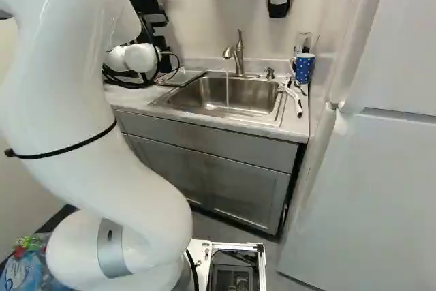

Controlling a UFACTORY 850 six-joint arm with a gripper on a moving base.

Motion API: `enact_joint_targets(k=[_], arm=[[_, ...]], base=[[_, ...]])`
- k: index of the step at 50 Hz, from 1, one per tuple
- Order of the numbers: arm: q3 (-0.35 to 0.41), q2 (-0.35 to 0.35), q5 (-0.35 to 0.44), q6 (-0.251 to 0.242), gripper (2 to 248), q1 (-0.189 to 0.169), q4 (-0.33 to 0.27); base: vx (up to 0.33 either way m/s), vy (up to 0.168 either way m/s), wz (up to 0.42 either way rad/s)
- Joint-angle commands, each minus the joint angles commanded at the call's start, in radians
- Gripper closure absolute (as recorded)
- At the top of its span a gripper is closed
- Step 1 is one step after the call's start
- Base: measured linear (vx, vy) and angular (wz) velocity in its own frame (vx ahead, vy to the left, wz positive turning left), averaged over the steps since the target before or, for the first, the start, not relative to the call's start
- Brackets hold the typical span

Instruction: Rinse the cup and place it in the tray

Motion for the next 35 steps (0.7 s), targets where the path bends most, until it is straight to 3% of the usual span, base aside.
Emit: enact_joint_targets(k=[35], arm=[[0.023,0.021,0.0,0.0,129,-0.097,0.0]], base=[[0.0,0.0,0.0]])
